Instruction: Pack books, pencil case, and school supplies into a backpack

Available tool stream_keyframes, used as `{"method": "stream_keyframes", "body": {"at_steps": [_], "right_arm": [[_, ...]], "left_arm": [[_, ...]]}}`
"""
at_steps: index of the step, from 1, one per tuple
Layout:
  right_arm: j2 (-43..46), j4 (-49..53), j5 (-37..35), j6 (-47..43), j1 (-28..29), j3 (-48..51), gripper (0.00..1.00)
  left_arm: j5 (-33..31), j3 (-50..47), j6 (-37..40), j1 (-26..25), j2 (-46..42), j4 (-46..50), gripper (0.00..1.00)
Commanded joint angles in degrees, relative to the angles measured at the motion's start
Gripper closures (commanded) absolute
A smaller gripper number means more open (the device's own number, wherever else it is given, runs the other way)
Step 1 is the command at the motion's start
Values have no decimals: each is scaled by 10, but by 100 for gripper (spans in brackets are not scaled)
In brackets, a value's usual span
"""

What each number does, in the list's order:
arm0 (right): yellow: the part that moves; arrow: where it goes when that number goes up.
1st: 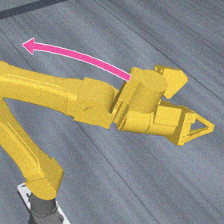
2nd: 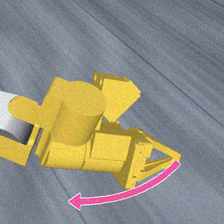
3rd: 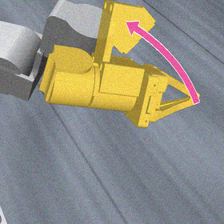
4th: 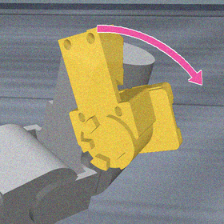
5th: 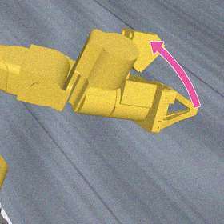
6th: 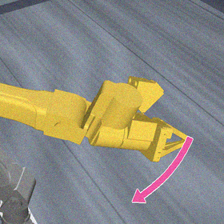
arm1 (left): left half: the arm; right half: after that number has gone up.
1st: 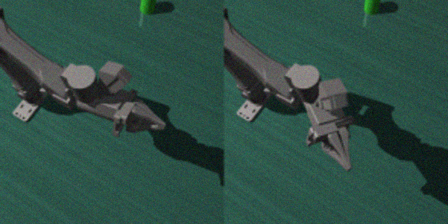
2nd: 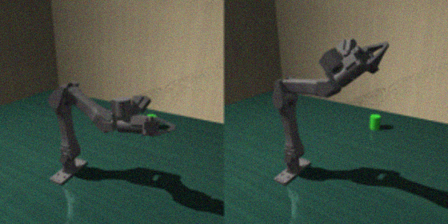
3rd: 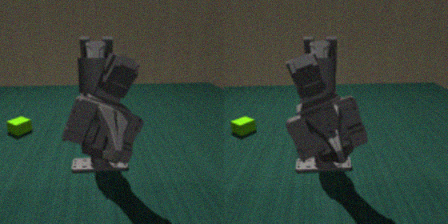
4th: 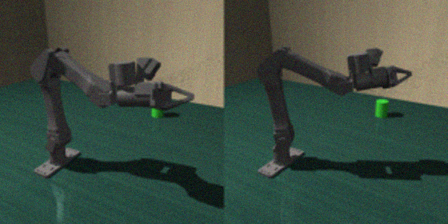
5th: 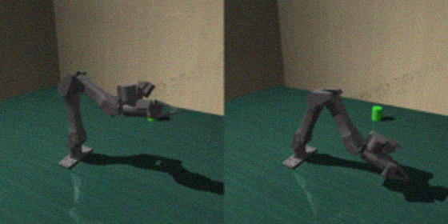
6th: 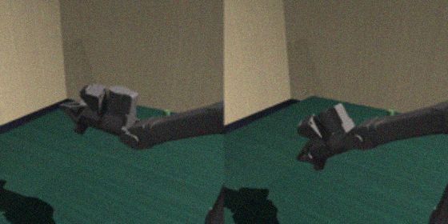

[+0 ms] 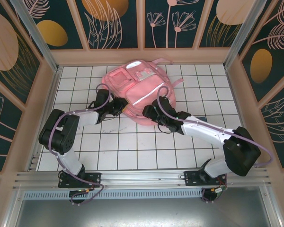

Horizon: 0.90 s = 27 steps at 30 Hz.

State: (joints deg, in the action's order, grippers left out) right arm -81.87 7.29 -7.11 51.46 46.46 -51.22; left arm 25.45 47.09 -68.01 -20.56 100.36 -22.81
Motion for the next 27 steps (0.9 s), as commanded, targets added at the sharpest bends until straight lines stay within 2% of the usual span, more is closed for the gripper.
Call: {"method": "stream_keyframes", "body": {"at_steps": [1,4,8,17,22,27], "right_arm": [[-29,44,-23,-44,26,-48,39],[-61,81,-47,-70,46,-90,42],[-103,96,-54,-83,65,-141,47],[-154,81,-75,-10,67,-177,53],[-175,43,-53,-1,61,-188,65],[-196,41,-80,4,58,-209,68]], "left_arm": [[28,16,-9,0,-18,-34,83],[32,19,-9,0,-53,-28,88],[44,19,-17,0,-81,-27,90],[60,17,-27,-1,-106,-31,89],[72,17,-32,-1,-104,-42,89],[78,13,-34,-1,-106,-46,89]]}}
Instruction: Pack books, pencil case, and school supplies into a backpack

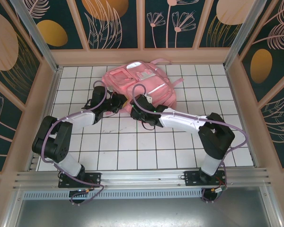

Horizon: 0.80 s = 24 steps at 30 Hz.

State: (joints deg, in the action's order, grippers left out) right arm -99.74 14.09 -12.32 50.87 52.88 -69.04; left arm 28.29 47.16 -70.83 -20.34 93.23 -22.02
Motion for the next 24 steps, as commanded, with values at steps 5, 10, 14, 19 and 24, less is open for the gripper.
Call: {"method": "stream_keyframes", "body": {"at_steps": [5,10,14,19,24], "right_arm": [[-30,18,-96,13,-7,-60,79],[-24,58,-130,5,-6,-76,90],[-13,92,-147,-10,-5,-88,95],[4,106,-146,-50,-5,-94,98],[5,140,-161,-96,-6,-113,99]], "left_arm": [[49,5,-4,-3,-39,-54,89],[41,1,3,-4,-39,-48,90],[33,0,10,-3,-35,-42,90],[25,0,21,-4,-29,-32,90],[20,-2,28,-3,-22,-25,90]]}}
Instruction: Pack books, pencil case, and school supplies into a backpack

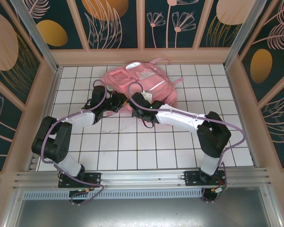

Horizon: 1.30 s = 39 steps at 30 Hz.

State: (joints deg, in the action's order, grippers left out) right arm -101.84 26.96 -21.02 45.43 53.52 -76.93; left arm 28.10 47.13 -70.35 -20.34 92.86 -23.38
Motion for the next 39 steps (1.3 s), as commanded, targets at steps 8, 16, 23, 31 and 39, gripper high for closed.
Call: {"method": "stream_keyframes", "body": {"at_steps": [8,16,23,31,39], "right_arm": [[21,85,-19,-175,-35,-43,100],[91,86,-41,-209,-96,50,98],[120,30,63,-212,-96,66,85],[104,-101,119,-70,-23,97,55],[72,-137,39,-9,-7,101,57]], "left_arm": [[4,4,42,-3,-13,11,93],[-45,11,70,-2,-19,56,95],[4,17,66,-2,-17,28,93],[65,30,38,-2,-33,-7,88],[80,25,15,-2,-32,-28,87]]}}
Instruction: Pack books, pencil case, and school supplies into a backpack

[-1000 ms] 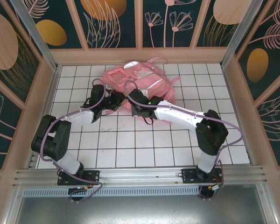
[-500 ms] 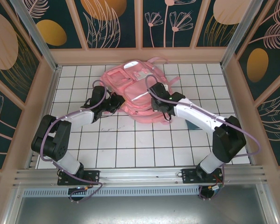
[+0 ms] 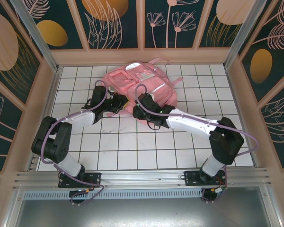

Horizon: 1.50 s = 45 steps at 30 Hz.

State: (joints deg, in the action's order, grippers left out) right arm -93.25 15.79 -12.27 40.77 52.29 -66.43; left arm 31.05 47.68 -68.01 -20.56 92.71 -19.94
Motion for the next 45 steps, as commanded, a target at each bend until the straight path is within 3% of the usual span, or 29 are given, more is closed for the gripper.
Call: {"method": "stream_keyframes", "body": {"at_steps": [1,11,18,24,33,36,40,45], "right_arm": [[-12,-16,-61,43,10,-5,57],[46,-17,-98,105,42,52,60],[9,-59,-86,91,32,45,61],[-32,-58,-97,78,16,6,71],[-61,-77,-141,91,14,1,71],[-68,-97,-173,71,13,-4,75],[-75,-81,-203,34,11,-35,88],[-66,22,-225,6,6,-82,93]], "left_arm": [[51,21,-9,0,-31,-63,87],[49,28,-14,-1,-24,-66,87],[49,25,-15,0,-32,-65,87],[51,23,-19,-1,-37,-64,87],[52,21,-21,-2,-39,-66,87],[52,16,-21,-1,-42,-66,88],[37,-3,-18,-1,-50,-62,92],[14,-26,-8,-1,-59,-54,93]]}}
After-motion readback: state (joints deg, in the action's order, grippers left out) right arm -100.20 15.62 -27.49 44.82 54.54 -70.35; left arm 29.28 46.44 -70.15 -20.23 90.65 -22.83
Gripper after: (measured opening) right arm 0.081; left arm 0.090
